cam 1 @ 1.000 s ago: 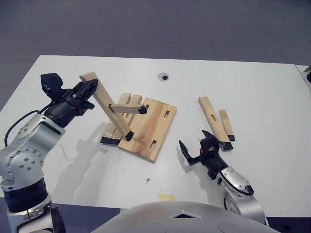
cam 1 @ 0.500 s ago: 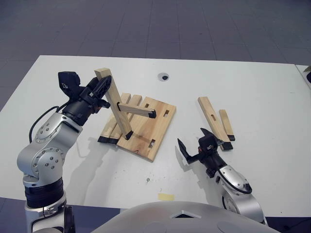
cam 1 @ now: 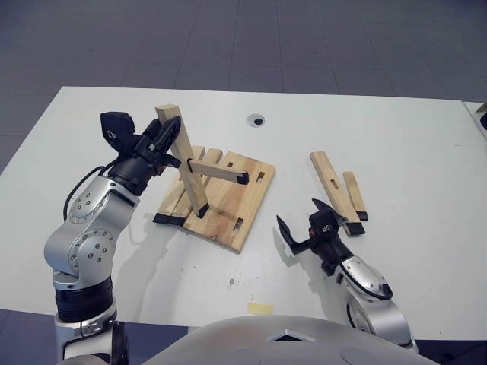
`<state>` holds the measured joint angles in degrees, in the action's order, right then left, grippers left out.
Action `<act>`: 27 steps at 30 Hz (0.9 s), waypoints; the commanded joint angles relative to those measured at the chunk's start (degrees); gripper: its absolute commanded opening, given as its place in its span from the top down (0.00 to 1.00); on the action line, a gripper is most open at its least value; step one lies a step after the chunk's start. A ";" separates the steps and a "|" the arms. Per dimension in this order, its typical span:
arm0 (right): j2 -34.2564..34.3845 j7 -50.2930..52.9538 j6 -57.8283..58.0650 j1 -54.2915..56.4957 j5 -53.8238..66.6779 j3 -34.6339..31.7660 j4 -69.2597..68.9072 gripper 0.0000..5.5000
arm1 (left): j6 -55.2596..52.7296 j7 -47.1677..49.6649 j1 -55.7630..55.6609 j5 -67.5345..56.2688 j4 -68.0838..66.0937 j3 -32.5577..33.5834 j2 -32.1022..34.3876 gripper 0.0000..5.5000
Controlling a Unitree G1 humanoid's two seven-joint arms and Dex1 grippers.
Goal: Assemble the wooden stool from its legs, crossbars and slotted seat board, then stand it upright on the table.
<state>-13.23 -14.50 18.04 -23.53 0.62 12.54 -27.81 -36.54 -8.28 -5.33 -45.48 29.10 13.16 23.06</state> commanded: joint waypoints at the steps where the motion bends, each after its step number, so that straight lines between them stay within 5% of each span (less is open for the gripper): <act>1: -0.18 -0.10 -0.09 0.00 -0.18 0.25 0.27 0.02 | 0.98 -1.13 -0.81 1.09 0.74 -0.31 -0.32 0.81; 16: -0.88 -0.92 0.48 -0.05 0.34 -0.72 -0.29 0.02 | 10.60 -5.54 19.77 7.40 3.11 1.81 -1.06 0.81; 27: -2.24 -1.85 1.24 -1.16 0.67 -1.50 -1.75 0.02 | 17.60 -15.12 38.47 14.00 6.08 -3.15 2.60 0.81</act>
<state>-14.84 -16.16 18.28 -23.71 1.30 11.38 -28.30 -12.69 -21.01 24.14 -36.04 39.99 13.01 23.29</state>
